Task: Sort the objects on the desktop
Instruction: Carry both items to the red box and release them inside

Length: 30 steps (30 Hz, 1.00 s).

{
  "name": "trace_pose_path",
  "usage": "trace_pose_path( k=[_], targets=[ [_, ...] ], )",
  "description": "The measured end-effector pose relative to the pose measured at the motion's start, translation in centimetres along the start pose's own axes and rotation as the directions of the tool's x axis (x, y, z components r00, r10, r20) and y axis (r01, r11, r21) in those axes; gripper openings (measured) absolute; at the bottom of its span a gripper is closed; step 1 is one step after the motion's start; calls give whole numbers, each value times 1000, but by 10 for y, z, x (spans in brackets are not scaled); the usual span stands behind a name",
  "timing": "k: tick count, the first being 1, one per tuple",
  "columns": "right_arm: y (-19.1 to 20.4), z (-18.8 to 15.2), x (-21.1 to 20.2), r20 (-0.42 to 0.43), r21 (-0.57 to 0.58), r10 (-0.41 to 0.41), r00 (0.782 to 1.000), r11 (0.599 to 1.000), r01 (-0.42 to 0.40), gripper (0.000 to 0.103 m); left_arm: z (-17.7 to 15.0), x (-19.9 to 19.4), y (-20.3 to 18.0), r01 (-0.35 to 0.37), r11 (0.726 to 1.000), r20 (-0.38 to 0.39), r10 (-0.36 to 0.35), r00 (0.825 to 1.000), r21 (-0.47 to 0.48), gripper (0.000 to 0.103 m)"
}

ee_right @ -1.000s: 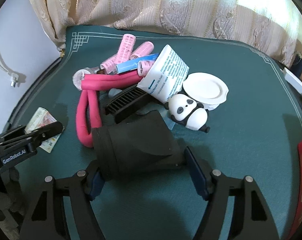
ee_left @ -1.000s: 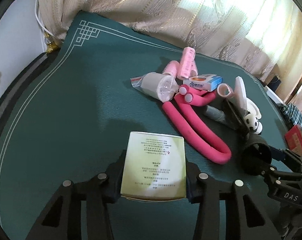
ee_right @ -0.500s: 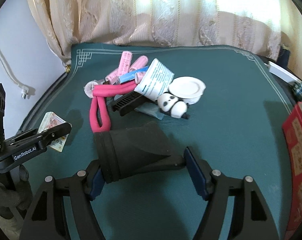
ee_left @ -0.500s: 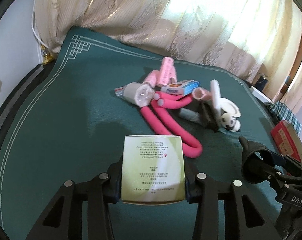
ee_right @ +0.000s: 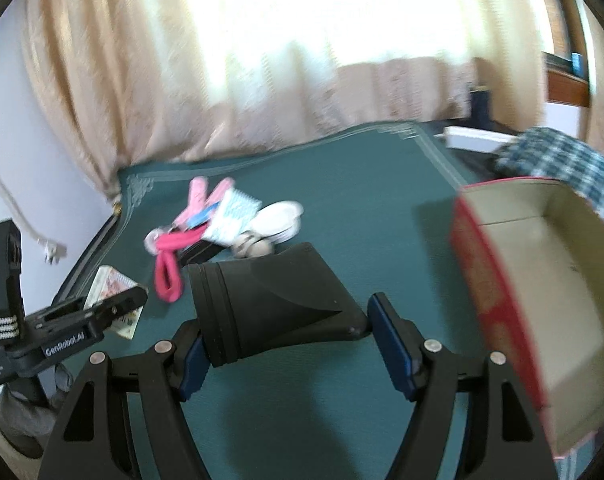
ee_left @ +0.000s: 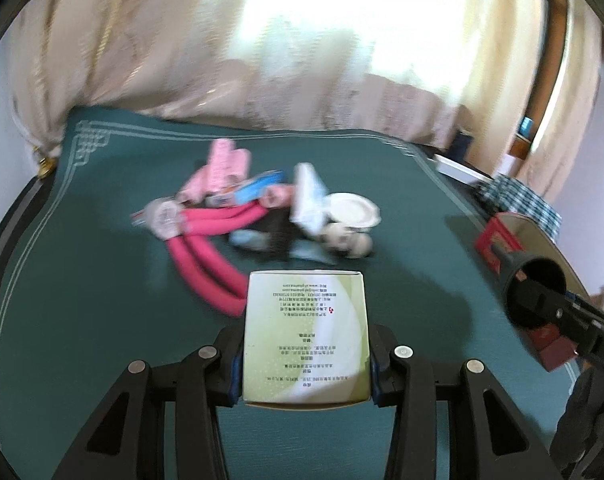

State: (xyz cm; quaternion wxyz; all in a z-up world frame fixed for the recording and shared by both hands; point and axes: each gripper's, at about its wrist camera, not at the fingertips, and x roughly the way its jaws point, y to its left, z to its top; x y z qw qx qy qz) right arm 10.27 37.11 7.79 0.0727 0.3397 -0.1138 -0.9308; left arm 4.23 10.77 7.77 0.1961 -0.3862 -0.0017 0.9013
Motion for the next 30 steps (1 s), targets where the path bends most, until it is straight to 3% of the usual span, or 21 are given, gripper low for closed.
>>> trace_pose_path(
  k=[7,16,30],
  targets=[
    [-69,-2,-44,81,99,-109,991,990,101,75,10,9,-72,83,991,-11,-83,997,100,46],
    [-154,-14,-81,89,226,-248,965,948,223,75,22,26,-166,219,950,-54,-212,976,222,46],
    [-204,-15,-89,61,270,-365,929,902,337,76,41,59,-277,375,855,-137,-349,927,357,46]
  ],
)
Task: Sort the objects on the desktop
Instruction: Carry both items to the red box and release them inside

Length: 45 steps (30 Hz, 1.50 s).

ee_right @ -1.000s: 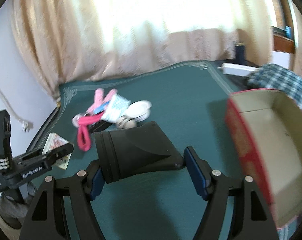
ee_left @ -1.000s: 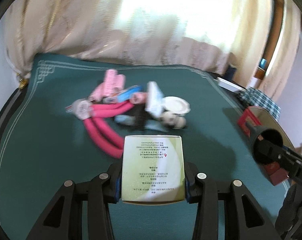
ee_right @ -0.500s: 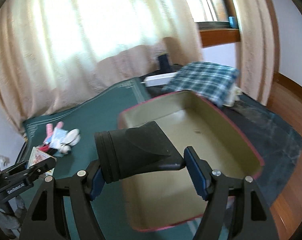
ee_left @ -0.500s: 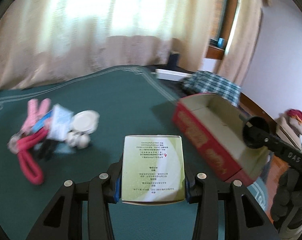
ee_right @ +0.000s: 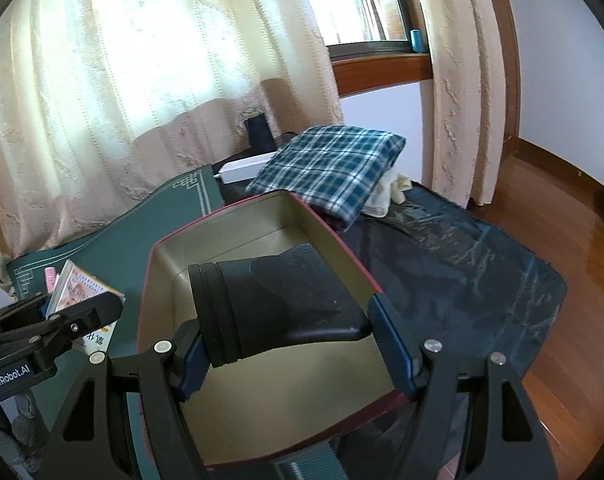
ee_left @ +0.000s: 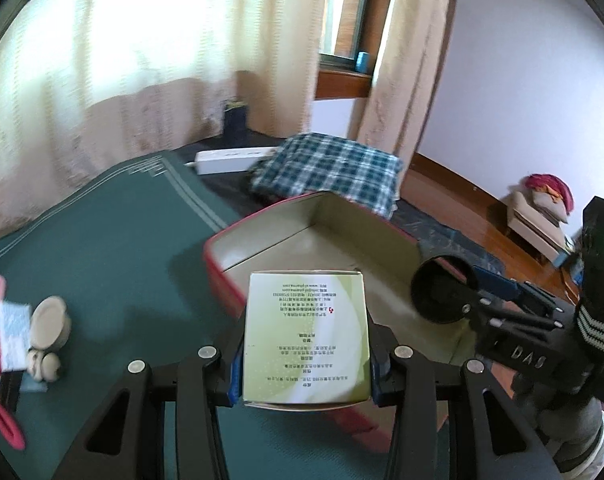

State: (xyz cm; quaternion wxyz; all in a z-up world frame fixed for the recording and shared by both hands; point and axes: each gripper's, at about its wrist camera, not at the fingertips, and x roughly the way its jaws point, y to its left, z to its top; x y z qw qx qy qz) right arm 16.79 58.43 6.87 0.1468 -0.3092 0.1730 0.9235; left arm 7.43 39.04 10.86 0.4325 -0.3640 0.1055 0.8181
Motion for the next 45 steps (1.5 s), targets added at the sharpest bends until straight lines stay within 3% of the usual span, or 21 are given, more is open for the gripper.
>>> trace_pose_path(
  k=[10,14,30,45],
  targets=[
    [-10,4,8,-12,2,-18,1000,1000,18,76,11,26,-13,39,999,-24,-39,999,10,47],
    [-12,5,7,-6,16,-7,1000,1000,7,77,11,28,-9,53,998,-23,-53,998,-17,66],
    [0,3,1,4,18,10,1000,1000,-10,78,2,6,9,-14,999,1,14,1000,-38,66],
    [53,1,-10,18,-51,82,996,995,-81,78,-21,-30,53,-84,989,20,87,996,-118,66]
  ],
)
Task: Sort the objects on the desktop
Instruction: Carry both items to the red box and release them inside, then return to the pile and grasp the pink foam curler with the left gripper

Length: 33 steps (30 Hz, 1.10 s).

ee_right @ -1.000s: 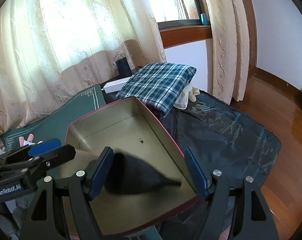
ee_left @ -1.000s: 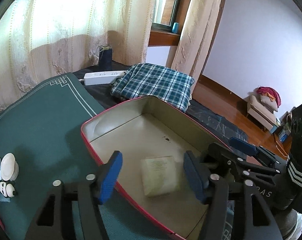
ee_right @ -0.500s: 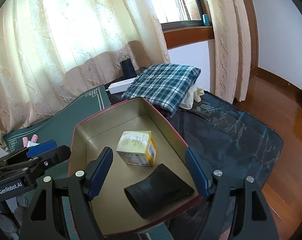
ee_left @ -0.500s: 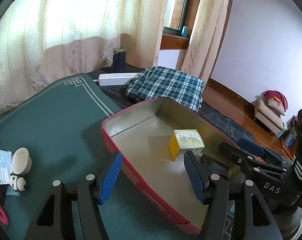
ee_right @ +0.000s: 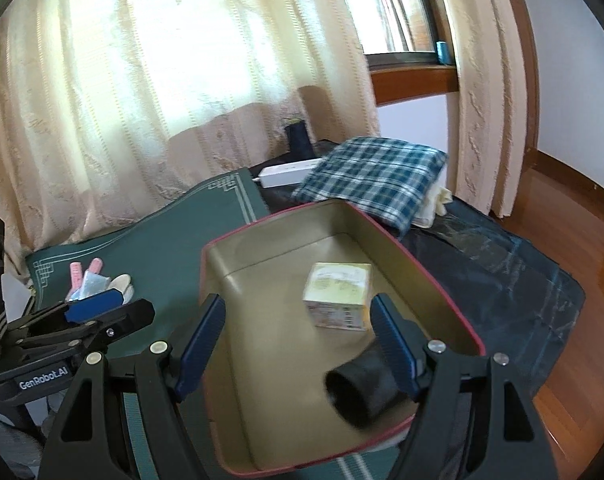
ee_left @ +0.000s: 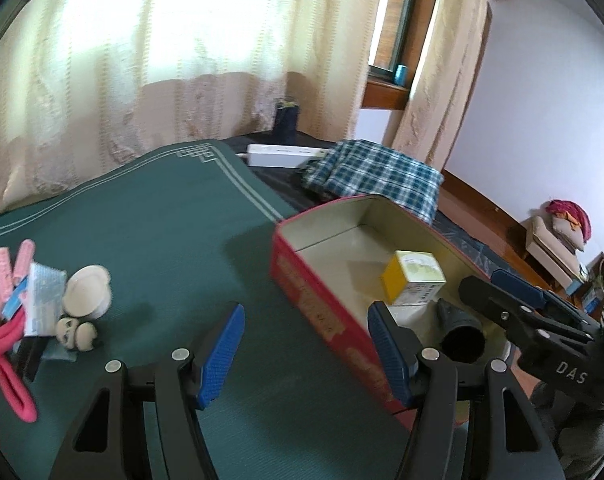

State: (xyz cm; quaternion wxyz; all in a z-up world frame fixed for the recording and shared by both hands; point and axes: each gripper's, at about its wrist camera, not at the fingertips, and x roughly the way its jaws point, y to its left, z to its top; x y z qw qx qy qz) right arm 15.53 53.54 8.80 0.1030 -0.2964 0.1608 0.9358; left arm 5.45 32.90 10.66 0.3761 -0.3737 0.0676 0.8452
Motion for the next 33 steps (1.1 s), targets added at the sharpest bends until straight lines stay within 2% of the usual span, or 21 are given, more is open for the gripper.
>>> trace_pose_path(
  k=[8,11,17,22,26,29,33],
  targets=[
    [45,-5,6,-14,-59,65,998,996,-65,78,-17,-21,50,-72,994,9,73,997,-76,66],
    [65,-9,13,-33,-83,97,995,992,-99,78,-27,-29,76,-122,986,3,123,992,-115,66],
    [106,-21,26,-80,-137,157,984,976,-167,79,-51,-45,136,-225,950,-22,225,974,-219,66],
    [137,-30,37,-122,-171,191,974,963,-210,79,-71,-57,182,-304,908,-44,305,951,-289,66],
    [153,-37,51,-164,-175,204,965,957,-232,79,-82,-57,211,-346,880,-73,341,937,-326,66],
    [164,-43,61,-197,-174,213,957,953,-248,79,-88,-57,229,-383,857,-90,376,922,-346,75],
    [179,-48,70,-221,-193,221,950,945,-264,79,-95,-51,248,-412,836,-124,394,911,-363,75]
  ],
)
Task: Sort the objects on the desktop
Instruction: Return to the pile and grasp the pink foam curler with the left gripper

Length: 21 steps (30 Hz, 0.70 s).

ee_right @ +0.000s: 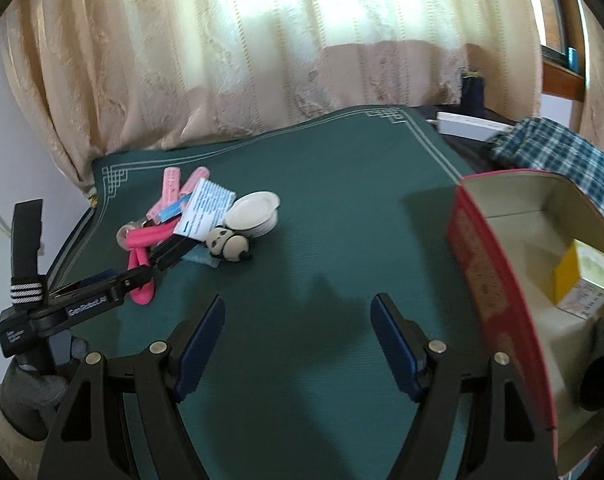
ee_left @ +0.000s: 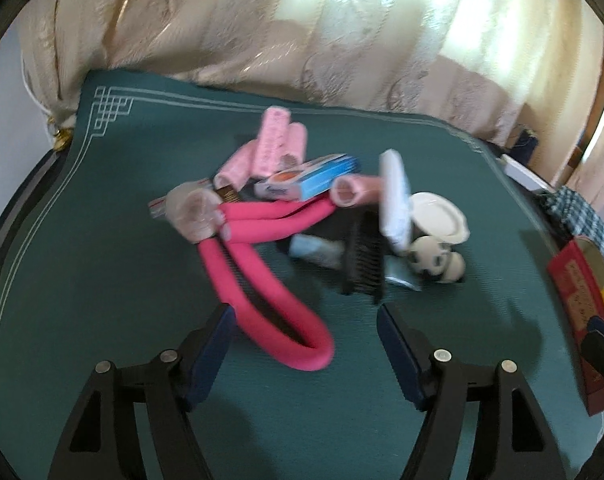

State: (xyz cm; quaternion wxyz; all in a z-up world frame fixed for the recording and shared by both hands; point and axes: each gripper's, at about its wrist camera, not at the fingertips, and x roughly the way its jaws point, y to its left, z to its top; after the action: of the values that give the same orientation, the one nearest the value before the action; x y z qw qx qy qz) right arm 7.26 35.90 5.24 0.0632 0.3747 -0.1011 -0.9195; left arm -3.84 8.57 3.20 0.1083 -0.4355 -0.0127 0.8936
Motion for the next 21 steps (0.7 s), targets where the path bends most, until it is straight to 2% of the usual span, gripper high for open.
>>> trace_pose_path(
  k=[9,15,18,21],
  targets=[
    [23,0,21,-33,-32,28,999,999,-29,79,4,29,18,-16,999,-60,13,998,-45,75],
    [29,-3,28,-53,-42,30,998,999,-32,79,3,28,23,-27,1000,-52,26,998,-13,75],
    [28,-4,29,-58,-41,27,998,999,-30,79,2,29,32,-61,998,-55,61,997,-2,85],
    [27,-5,29,-59,-39,25,998,999,-28,79,0,25,49,-82,996,-54,81,995,-27,85]
  ],
)
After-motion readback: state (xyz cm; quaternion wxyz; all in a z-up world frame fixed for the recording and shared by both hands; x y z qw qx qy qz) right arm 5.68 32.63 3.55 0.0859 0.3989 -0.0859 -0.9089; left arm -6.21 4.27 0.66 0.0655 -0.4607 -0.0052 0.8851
